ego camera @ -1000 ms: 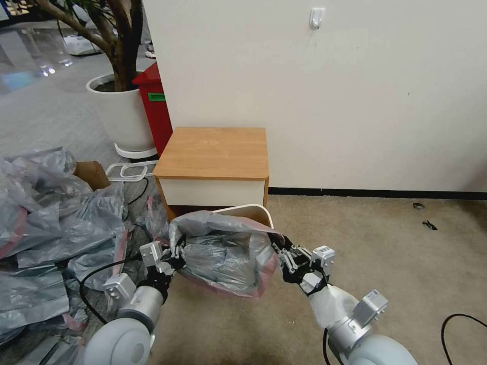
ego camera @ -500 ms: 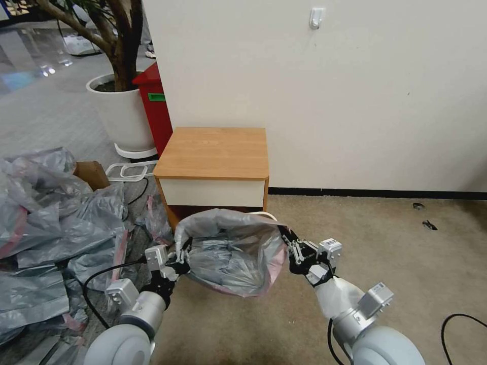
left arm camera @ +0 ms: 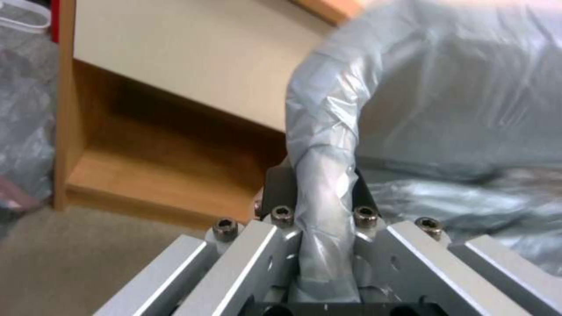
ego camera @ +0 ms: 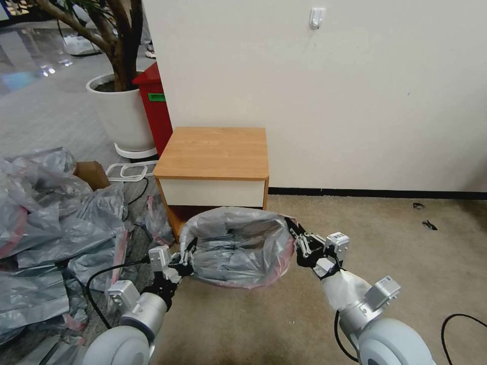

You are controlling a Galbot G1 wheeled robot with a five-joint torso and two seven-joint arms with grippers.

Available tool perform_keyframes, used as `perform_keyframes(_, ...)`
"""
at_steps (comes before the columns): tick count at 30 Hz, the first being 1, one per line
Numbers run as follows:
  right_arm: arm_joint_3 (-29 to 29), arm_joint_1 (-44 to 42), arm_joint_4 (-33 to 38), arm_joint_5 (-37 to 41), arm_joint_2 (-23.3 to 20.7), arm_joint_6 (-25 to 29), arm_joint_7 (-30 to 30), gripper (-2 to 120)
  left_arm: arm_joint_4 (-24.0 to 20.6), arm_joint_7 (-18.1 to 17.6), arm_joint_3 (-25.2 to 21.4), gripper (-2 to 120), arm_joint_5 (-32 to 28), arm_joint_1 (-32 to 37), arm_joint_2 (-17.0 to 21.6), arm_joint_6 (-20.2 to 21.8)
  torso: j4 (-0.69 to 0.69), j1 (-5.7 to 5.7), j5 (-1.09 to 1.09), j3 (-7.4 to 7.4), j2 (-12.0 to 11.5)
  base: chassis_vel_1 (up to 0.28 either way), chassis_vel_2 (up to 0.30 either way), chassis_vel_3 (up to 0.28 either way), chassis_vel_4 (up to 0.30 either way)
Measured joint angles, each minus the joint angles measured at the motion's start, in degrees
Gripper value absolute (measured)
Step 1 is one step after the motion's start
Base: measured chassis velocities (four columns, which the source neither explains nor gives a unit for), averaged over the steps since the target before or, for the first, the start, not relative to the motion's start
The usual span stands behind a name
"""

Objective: Pick up the garbage bag from the table and place it over the trash can.

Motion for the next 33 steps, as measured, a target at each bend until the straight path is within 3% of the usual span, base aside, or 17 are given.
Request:
perform_keyframes(8,-0.5,0.2,-1.7,-2.5,0.5,1.1,0.0,0,-1.0,-1.5,-0.4,3,-5.1,-0.6,-0.3,1.4,0.0,0.0,0.0,0.0,0.0,0.0,0.0,0.0,0.0)
perform_keyframes(20,-2.6,2.3,-8.7,-23.6,3.4,12.1,1.3,0,-4.3,-5.9,0.0,3,-14.0,-1.0,-1.9,6.1,0.0,0.0,0.0,0.0,0.0,0.0,0.0,0.0,0.0)
perform_keyframes(30,-2.2,3.0,-11.6,-38.0,5.3,18.7,3.0,0,-4.6,-7.9,0.0,3,-15.3,-1.6,-3.1,6.6,0.0,0.0,0.0,0.0,0.0,0.0,0.0,0.0,0.0)
perform_keyframes(33,-2.4,2.5,-11.1,-37.9,5.6,19.2,3.3,0,-4.2,-8.2,0.4,3,-14.5,-1.9,-3.6,6.6,0.0,0.0,0.0,0.0,0.0,0.0,0.0,0.0,0.0)
